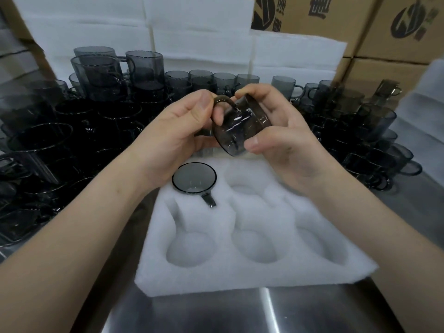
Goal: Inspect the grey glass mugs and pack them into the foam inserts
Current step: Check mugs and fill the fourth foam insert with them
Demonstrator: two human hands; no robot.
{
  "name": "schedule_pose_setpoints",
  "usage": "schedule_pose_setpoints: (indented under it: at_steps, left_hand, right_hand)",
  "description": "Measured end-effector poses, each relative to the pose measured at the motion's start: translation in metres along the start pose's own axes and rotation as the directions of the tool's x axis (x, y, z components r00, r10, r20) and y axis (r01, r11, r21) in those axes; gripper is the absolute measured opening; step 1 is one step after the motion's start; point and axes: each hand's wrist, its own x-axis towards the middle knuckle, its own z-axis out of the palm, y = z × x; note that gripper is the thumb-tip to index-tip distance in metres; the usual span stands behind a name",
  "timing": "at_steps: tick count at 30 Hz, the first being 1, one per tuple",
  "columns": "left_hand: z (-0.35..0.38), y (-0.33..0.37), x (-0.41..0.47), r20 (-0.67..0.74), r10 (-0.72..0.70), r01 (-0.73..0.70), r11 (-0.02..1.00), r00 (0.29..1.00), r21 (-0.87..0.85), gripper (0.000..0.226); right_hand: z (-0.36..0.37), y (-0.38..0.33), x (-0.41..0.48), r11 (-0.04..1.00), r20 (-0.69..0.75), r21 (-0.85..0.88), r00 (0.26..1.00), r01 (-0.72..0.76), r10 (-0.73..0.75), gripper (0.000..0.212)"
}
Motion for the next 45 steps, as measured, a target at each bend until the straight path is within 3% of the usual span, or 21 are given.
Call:
schedule_pose_setpoints:
  at_steps: [7,19,23,28,35,40,45]
  left_hand:
    - [-0.004,-0.002,0.001,-0.018,0.006,-0.009,0.992,1.000,-0.128,0.018]
    - [-0.004,-0.002,0.003,-0.083,-0.009,-0.004,0.988,0.996,-0.154,0.026]
    - [-0.001,-0.001,0.004,-0.198,-0.060,0.039,0.993,0.978,-0.107,0.027]
    - [0.004,-0.002,0.000,-0.359,0.041,-0.017,0.997,0.932,0.070,0.024]
    - [0.016,-0.001,-0.003,-0.316,0.188,-0.058,0.923,0.930,0.379,0.032]
    - [0.015,0.000,-0.004,-0.281,0.180,-0.046,0.905,0.943,0.423,0.033]
    - [0.012,-0.001,-0.003,-0.282,0.159,-0.050,0.933,0.946,0.356,0.031]
  right_hand:
    - [0.002,-0.002,-0.002,0.990,0.076,0.115,0.994,-0.083,0.074,0.048]
    - [-0.001,-0.001,0.000,0.979,0.221,0.160,0.971,-0.124,0.087,0.053]
    - [-0.001,0.000,0.002,0.986,0.138,0.126,0.986,-0.110,0.093,0.053]
    - [-0.002,-0.002,0.001,0.998,-0.015,-0.054,0.999,-0.037,0.036,0.051]
    - [0.007,-0.013,-0.006,0.926,-0.055,-0.374,0.996,0.048,-0.073,0.033]
    - [0.008,-0.015,-0.007,0.913,-0.091,-0.406,0.993,0.037,-0.081,0.026]
    - [0.010,-0.009,-0.005,0.933,-0.154,-0.359,0.987,-0.012,-0.046,0.024]
